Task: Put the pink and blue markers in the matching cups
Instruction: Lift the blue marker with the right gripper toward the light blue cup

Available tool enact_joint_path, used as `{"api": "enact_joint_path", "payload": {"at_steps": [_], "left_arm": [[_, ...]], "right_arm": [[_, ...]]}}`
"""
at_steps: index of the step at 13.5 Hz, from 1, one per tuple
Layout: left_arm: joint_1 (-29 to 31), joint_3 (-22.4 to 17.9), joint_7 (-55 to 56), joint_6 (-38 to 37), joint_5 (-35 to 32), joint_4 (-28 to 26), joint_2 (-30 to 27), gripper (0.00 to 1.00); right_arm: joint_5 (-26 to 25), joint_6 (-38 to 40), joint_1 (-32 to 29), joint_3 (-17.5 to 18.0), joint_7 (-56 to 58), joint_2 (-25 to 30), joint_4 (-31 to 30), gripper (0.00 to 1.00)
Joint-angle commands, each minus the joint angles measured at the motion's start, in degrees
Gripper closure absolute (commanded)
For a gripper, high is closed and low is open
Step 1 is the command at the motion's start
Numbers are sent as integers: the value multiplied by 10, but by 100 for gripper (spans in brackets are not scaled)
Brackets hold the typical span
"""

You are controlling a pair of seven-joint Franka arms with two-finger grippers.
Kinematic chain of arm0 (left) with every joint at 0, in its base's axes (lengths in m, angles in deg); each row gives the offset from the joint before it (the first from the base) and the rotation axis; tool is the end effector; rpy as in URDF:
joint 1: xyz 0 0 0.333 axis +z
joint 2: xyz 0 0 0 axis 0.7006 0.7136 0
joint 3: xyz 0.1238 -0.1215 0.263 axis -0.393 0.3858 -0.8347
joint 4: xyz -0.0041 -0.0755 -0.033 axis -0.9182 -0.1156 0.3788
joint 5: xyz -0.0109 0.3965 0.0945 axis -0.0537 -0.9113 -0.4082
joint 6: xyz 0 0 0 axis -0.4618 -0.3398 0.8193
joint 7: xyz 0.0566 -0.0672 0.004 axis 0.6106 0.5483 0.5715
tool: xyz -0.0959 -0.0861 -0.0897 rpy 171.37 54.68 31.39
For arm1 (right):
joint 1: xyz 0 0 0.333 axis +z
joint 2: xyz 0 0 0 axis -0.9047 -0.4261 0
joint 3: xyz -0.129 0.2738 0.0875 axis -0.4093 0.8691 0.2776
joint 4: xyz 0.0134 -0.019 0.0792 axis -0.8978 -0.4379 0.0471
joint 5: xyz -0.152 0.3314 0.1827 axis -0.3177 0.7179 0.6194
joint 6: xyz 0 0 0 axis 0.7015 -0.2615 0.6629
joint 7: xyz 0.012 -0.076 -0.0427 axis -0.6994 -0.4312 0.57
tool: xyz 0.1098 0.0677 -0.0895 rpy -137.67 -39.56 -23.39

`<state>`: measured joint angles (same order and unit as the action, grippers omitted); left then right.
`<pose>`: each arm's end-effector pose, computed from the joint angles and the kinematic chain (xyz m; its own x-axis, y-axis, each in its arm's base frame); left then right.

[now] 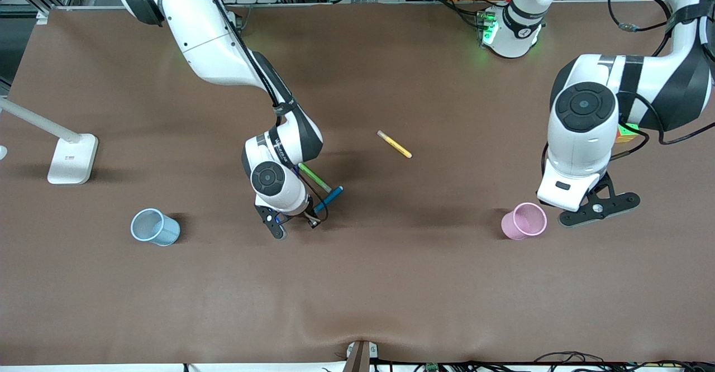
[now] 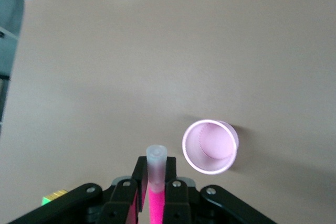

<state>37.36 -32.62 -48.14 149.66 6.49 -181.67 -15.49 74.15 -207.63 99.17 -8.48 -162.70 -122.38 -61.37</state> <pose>0.6609 -0.1358 0.4065 0.9593 0.1205 0.2553 0.2153 -0.8972 -0.3855 0.6339 0.3714 0.1208 0.5890 -0.8033 -0.0887 -0.8079 -0.5879 -0.0410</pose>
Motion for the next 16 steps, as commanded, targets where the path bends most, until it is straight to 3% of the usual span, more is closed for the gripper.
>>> {"api": "enact_joint_path", "payload": {"at_steps": [1, 6, 9, 11, 14, 16], "left_arm": [[-2, 1, -10, 8, -46, 11, 9, 100], [0, 0, 51, 74, -55, 16, 45, 100], [3, -3, 67, 108, -56, 45, 70, 100], [7, -5, 96, 158, -61, 45, 89, 100], [20, -7, 175, 187, -157, 43, 120, 100], [19, -6, 201, 187, -178, 42, 130, 100]], "right_arm": [[7, -2, 2, -5, -5, -2, 7, 100], [-3, 31, -19, -10, 5, 16, 50, 100], [-40, 138, -50, -10, 10, 17, 124, 100], [-48, 170, -62, -10, 19, 21, 156, 100], [-69, 177, -77, -17, 104, 64, 158, 100], [-71, 217, -101, -26, 171, 88, 158, 100]]}}
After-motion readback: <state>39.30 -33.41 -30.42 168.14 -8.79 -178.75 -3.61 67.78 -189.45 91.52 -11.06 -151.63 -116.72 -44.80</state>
